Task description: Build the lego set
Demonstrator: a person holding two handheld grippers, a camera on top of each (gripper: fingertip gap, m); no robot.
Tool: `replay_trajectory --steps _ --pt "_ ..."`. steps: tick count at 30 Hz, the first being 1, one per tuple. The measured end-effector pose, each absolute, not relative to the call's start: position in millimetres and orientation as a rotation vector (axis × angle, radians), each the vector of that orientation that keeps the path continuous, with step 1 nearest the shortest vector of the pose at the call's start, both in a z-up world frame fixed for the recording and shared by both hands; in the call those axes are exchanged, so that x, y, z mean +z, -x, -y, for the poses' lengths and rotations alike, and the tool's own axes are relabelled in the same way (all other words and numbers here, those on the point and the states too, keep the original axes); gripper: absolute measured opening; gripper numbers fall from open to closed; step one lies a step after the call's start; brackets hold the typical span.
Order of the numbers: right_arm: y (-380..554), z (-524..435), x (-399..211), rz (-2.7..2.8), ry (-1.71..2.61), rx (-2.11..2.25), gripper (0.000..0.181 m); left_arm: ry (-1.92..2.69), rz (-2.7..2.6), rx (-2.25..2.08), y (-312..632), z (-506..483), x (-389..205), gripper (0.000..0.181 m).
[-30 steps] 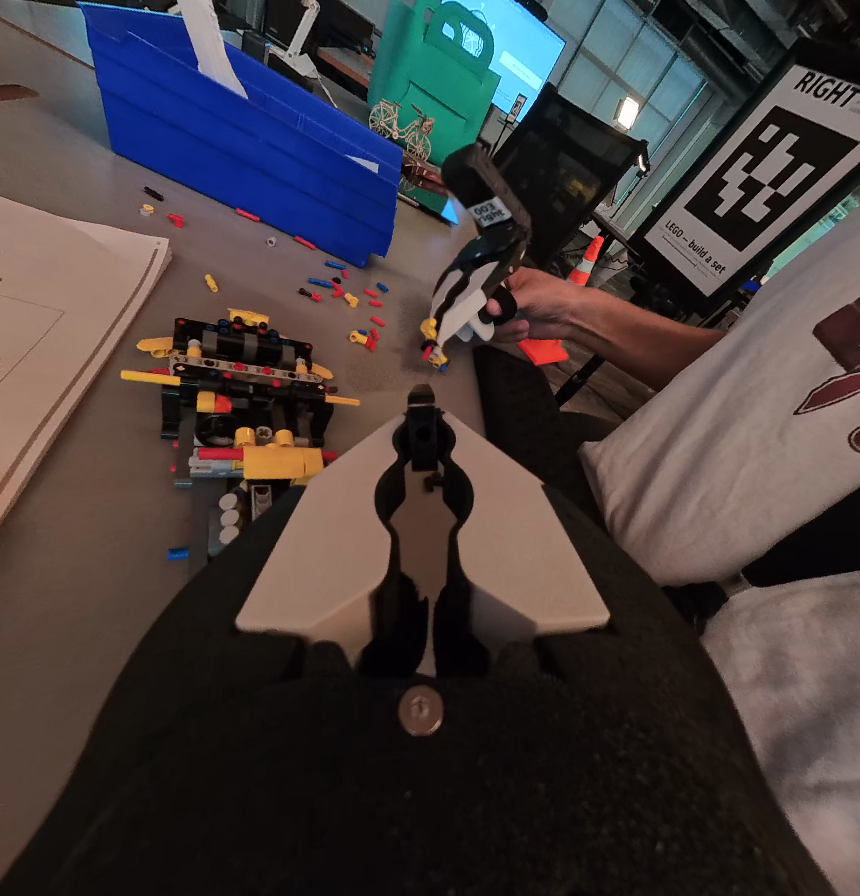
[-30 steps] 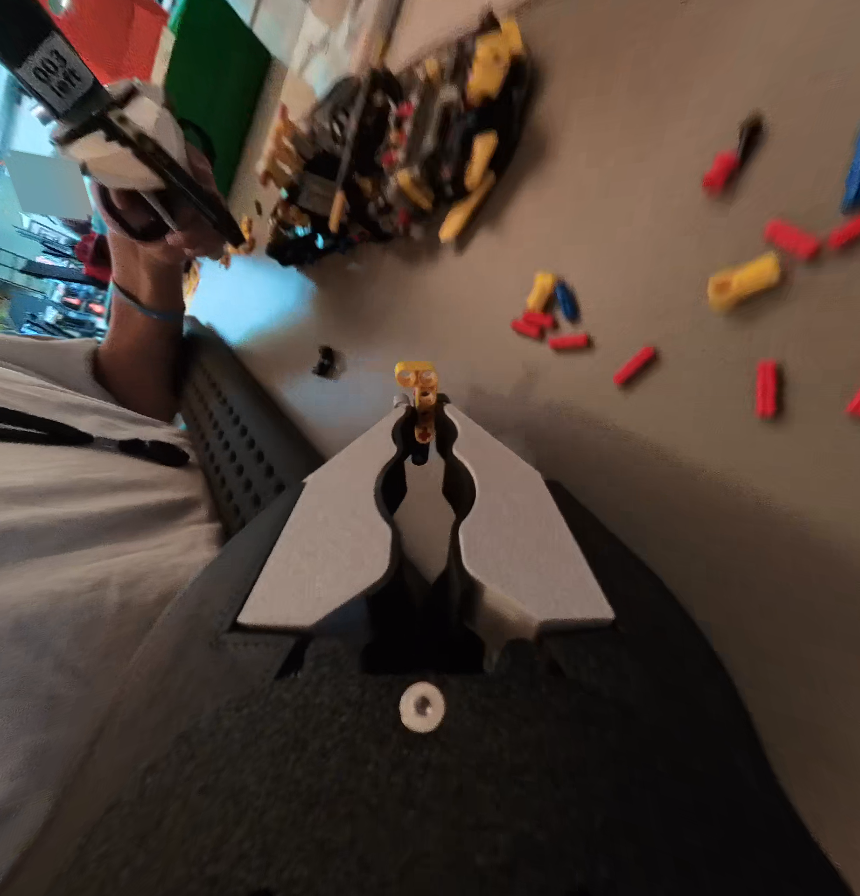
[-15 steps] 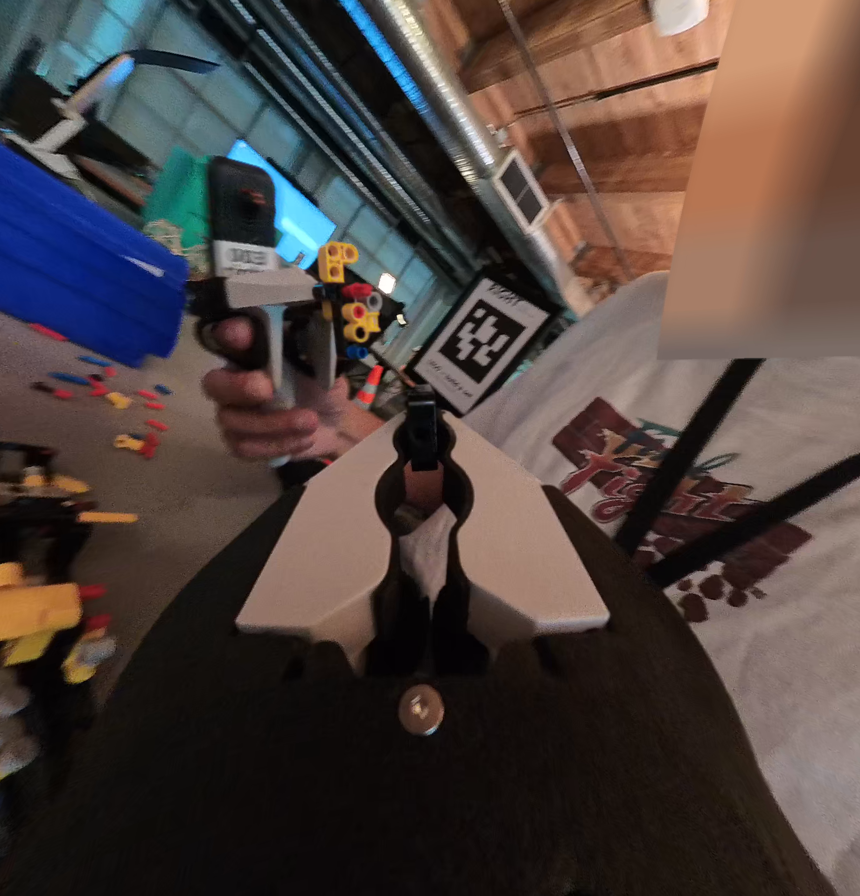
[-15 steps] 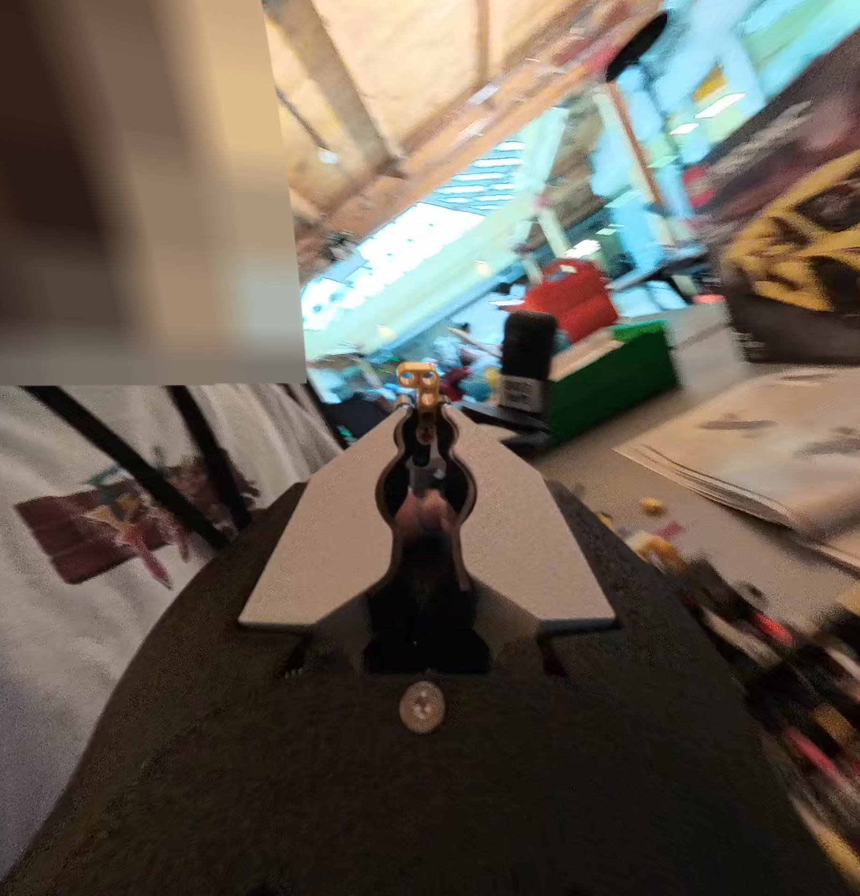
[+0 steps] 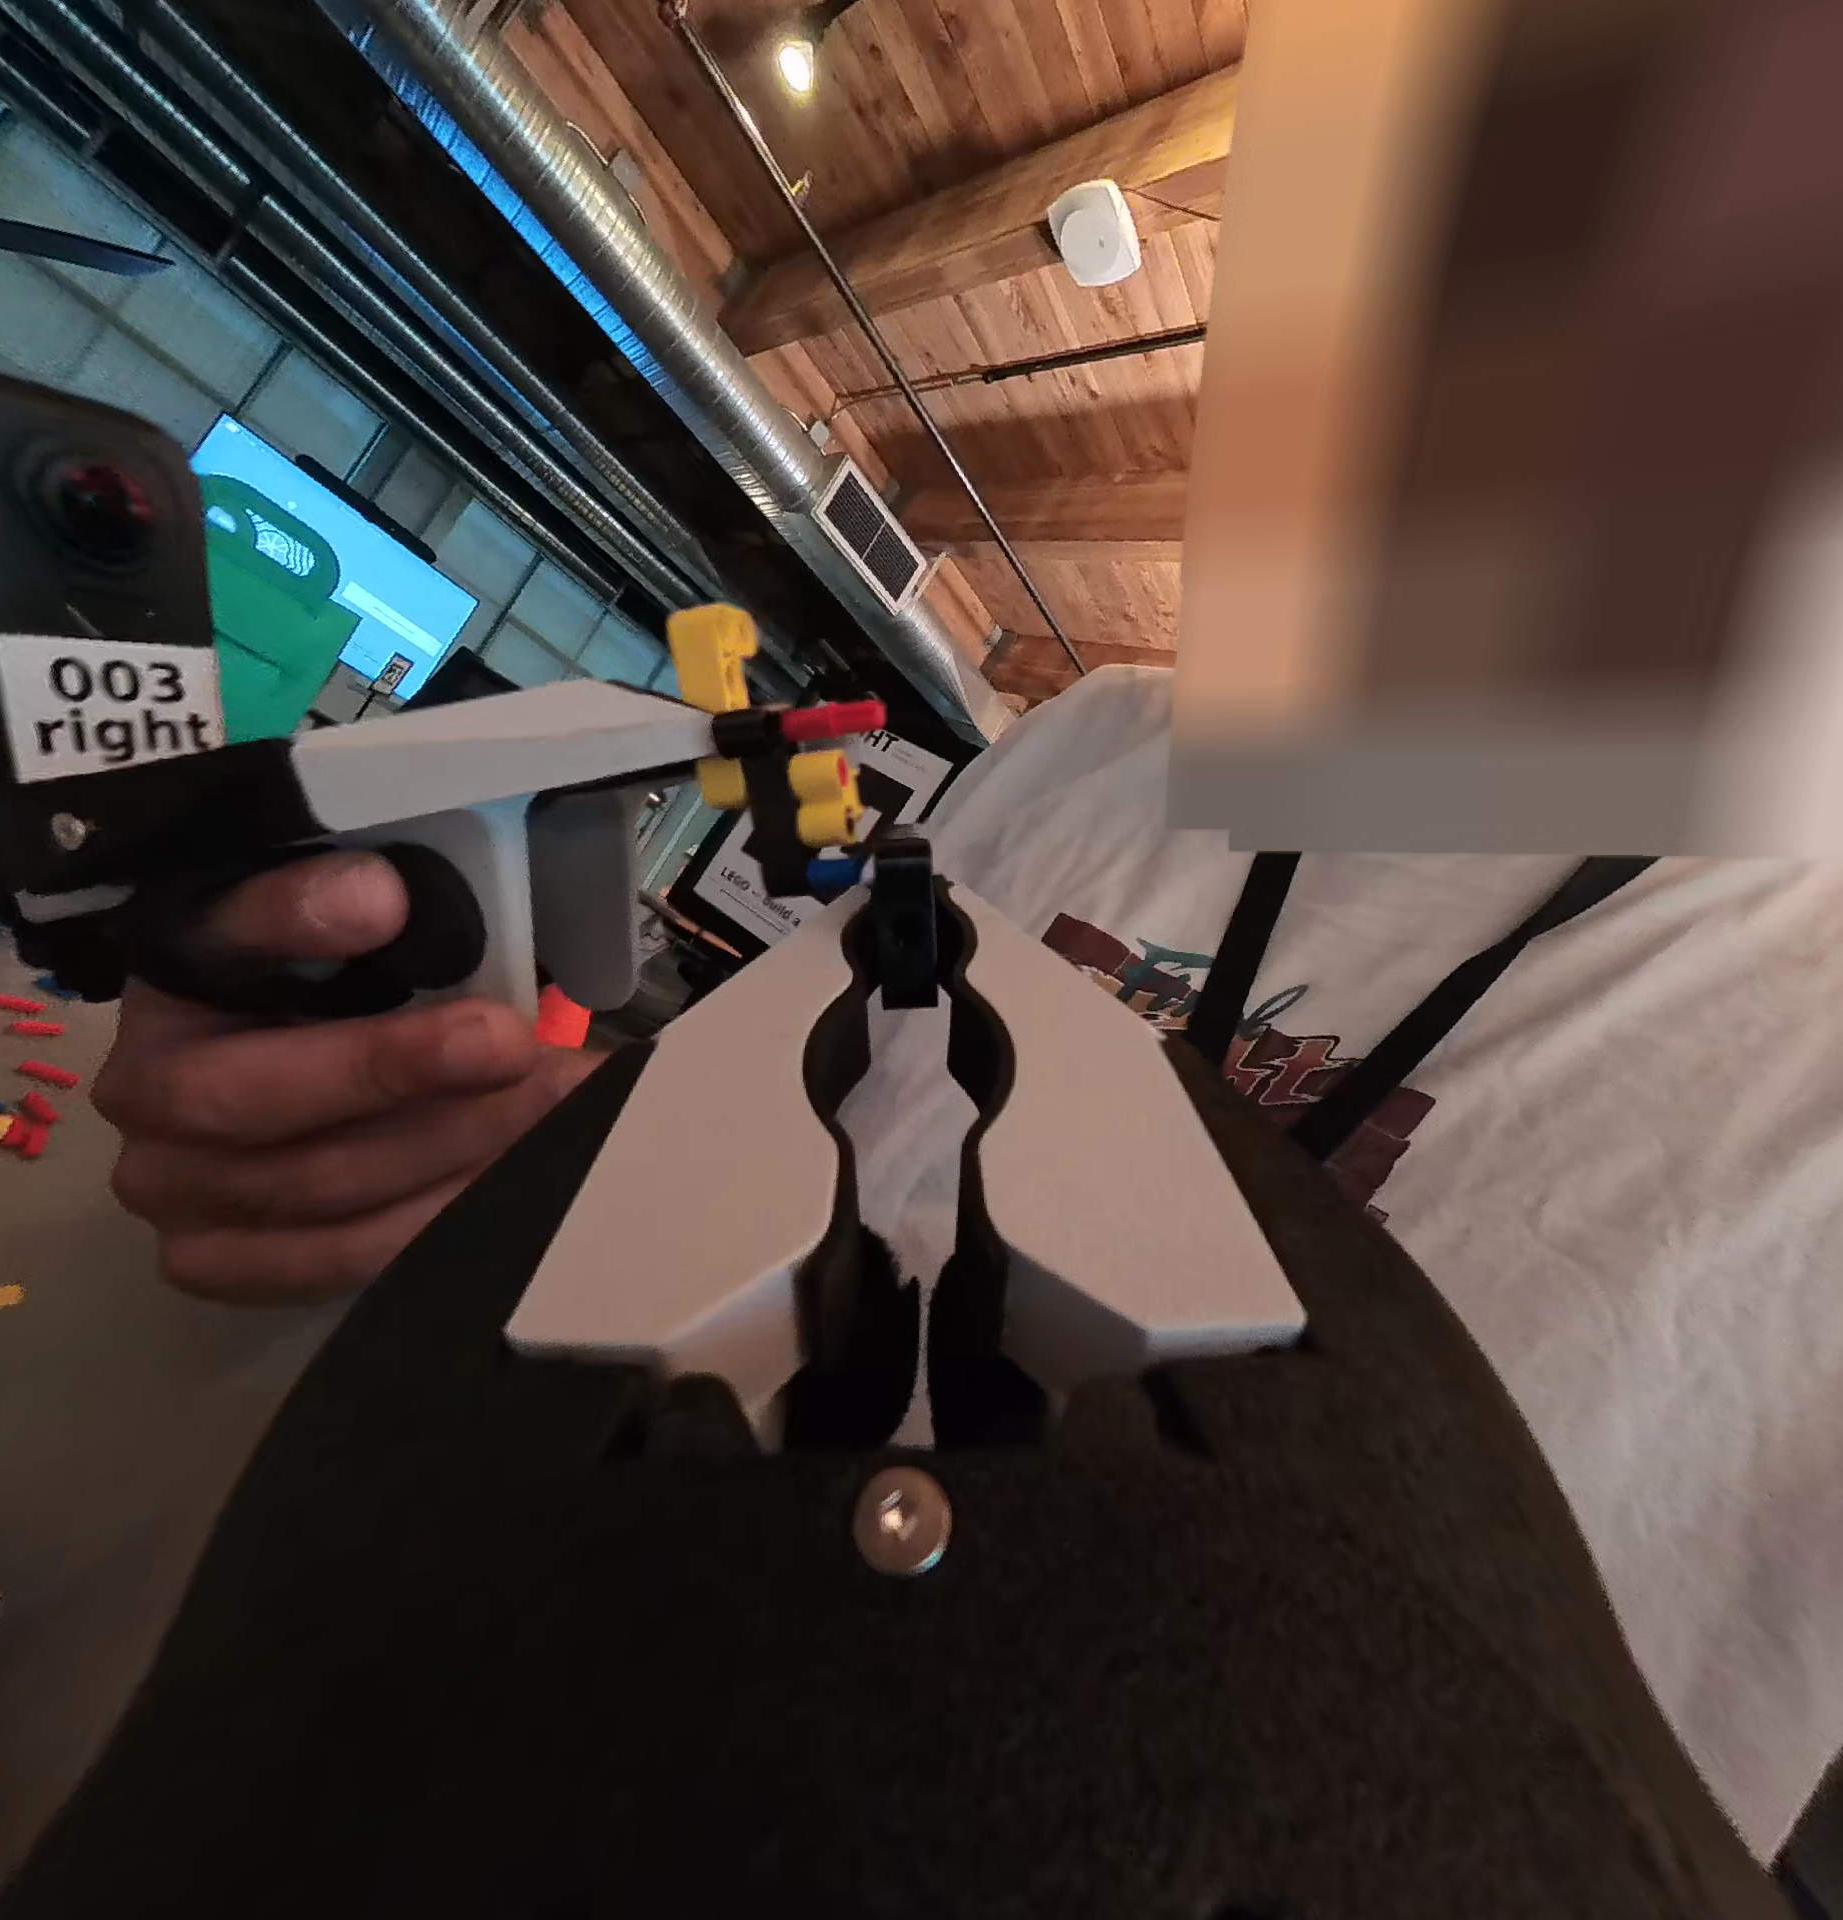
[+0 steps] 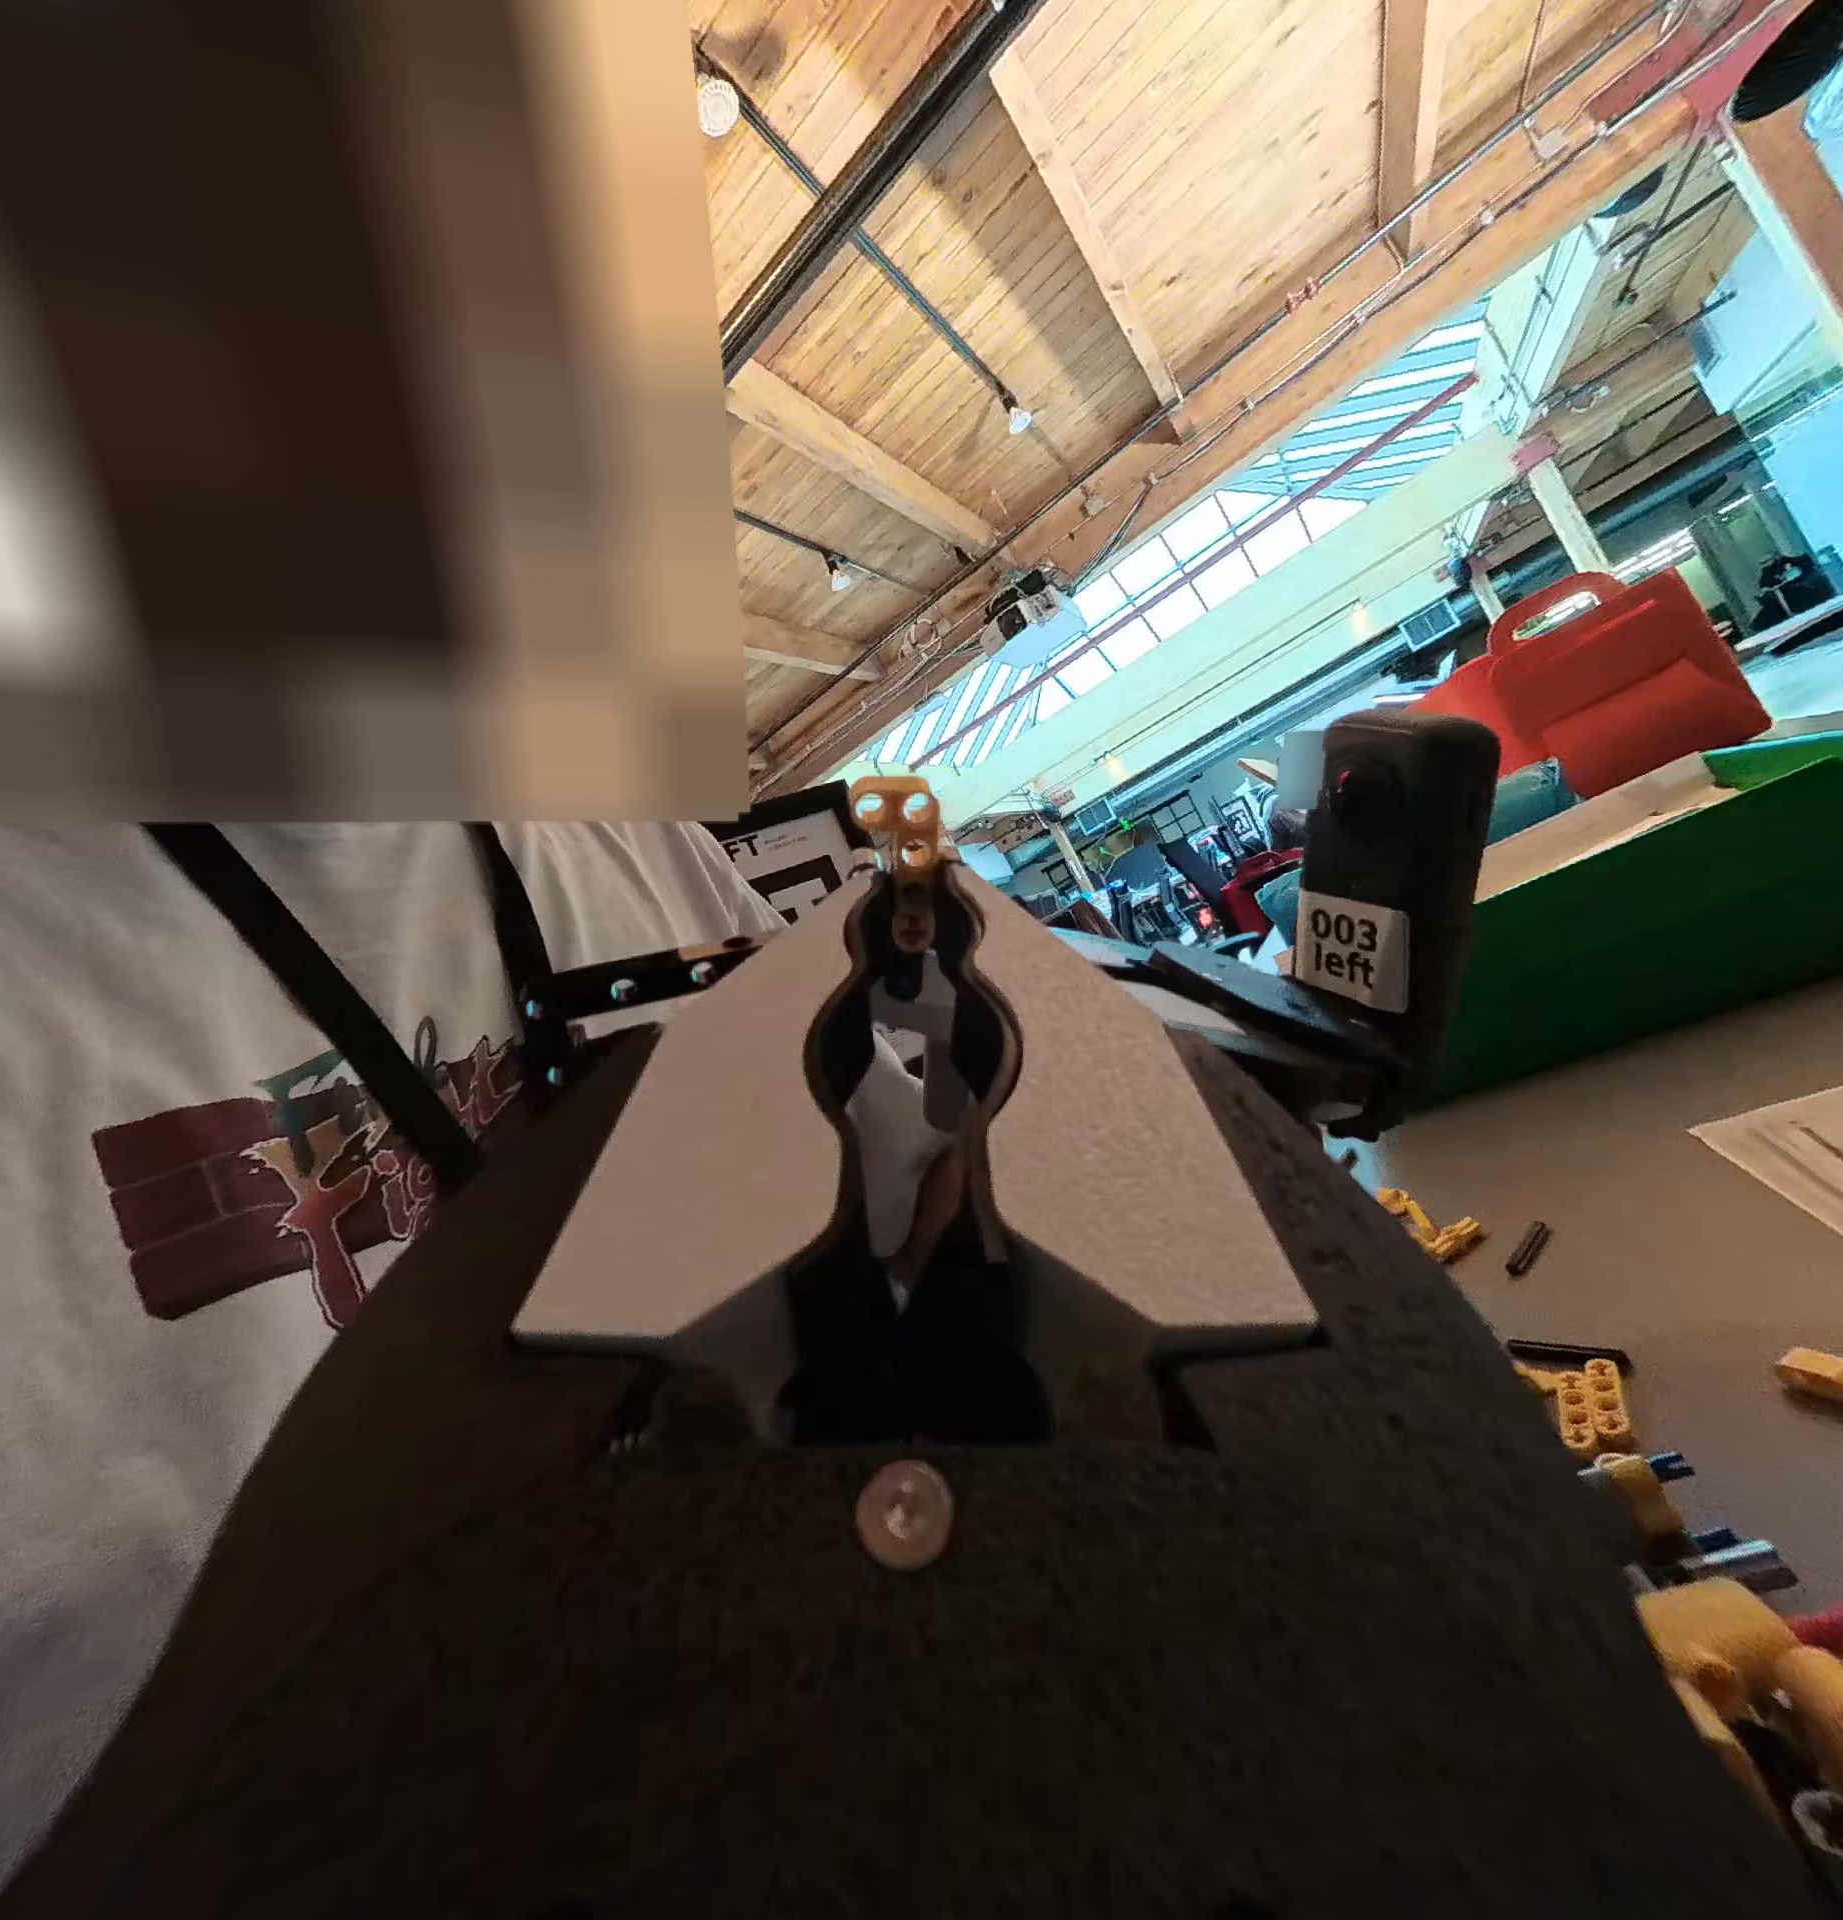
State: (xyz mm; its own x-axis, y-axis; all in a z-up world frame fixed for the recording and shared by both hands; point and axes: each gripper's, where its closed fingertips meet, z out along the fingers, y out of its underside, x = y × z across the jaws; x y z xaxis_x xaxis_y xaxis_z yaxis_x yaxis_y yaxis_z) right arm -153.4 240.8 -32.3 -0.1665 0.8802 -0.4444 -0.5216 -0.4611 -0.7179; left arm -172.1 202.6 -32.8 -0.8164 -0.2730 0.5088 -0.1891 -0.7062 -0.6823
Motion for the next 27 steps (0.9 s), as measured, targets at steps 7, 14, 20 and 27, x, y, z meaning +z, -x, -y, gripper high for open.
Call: replay_trajectory --steps 7,14,20,27 --pt "160.2 -239.1 -28.8 0.455 1.015 1.867 0.007 0.888 -1.208 -2.716 176.4 -198.8 -31.1 0.007" --pt "163.0 -234.3 -27.7 0.441 1.004 1.862 0.007 0.879 -1.263 -2.689 176.3 -192.6 -34.1 0.007" --pt "160.5 -230.3 -27.6 0.482 1.027 1.884 0.008 0.902 -1.271 -2.687 173.2 -191.0 -37.8 0.007" --pt "140.4 -238.5 -54.9 0.546 1.425 1.639 0.007 1.026 -1.319 -2.545 171.9 -206.2 -49.8 0.007"
